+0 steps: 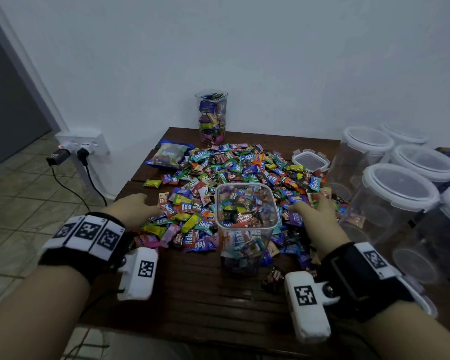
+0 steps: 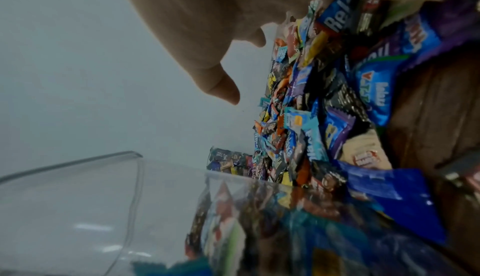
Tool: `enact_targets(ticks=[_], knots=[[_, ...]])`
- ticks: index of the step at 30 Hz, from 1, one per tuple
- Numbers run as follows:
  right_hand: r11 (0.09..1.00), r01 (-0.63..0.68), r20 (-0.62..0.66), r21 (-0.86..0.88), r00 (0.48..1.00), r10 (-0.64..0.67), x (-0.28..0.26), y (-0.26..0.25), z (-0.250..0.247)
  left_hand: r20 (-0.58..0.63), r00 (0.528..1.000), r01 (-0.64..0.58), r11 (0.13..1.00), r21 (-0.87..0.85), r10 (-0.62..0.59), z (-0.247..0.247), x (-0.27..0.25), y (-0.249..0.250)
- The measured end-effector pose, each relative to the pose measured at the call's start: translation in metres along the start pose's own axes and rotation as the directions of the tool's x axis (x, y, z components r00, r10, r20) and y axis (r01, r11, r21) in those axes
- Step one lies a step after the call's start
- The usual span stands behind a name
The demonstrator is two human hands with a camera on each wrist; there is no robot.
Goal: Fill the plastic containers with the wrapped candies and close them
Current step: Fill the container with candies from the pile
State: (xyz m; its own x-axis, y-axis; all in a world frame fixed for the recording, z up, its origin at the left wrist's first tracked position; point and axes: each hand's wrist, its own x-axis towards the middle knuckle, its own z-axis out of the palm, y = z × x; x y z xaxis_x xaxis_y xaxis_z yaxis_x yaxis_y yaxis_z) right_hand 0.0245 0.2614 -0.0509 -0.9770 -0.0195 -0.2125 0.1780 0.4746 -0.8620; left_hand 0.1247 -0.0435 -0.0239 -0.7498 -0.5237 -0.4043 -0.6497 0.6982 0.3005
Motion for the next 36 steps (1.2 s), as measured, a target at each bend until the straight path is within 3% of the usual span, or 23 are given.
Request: enact_targets(ticks=[5,10,14,18,21,27,36], knots=[[0.999,-0.031,0.139,-0.024,0.99,0.034,0.001,-0.011,0.0,0.032,0.999,-0.02,1.0,0.014,0.02,0.009,0.005,0.02],[0.941,0.095,0.258,-0.324,0.966,-0.009,0.004,-0.021,0.008,0.081,0.992,-0.104,0.994,0.029,0.101,0.018,0.011,0.037],[0.687,0.296,0.356,-0.664,0.933,-0.058,0.008,-0.029,0.01,0.136,0.979,-0.171,0.973,0.152,0.151,0.021,0.014,0.048],[0.458,0.445,0.47,-0.769,0.88,-0.066,0.018,-0.032,0.016,0.127,0.976,-0.204,0.947,0.25,0.177,0.026,0.014,0.059],[0.366,0.492,0.498,-0.79,0.863,-0.085,0.023,-0.035,0.018,0.092,0.978,-0.208,0.919,0.334,0.188,0.026,0.015,0.062],[0.281,0.514,0.519,-0.811,0.853,-0.062,0.028,-0.037,0.023,0.021,0.972,-0.227,0.907,0.354,0.235,0.026,0.021,0.06],[0.325,0.505,0.512,-0.8,0.856,-0.071,0.033,-0.037,0.023,-0.112,0.967,-0.191,0.945,0.265,0.227,0.022,0.016,0.055]])
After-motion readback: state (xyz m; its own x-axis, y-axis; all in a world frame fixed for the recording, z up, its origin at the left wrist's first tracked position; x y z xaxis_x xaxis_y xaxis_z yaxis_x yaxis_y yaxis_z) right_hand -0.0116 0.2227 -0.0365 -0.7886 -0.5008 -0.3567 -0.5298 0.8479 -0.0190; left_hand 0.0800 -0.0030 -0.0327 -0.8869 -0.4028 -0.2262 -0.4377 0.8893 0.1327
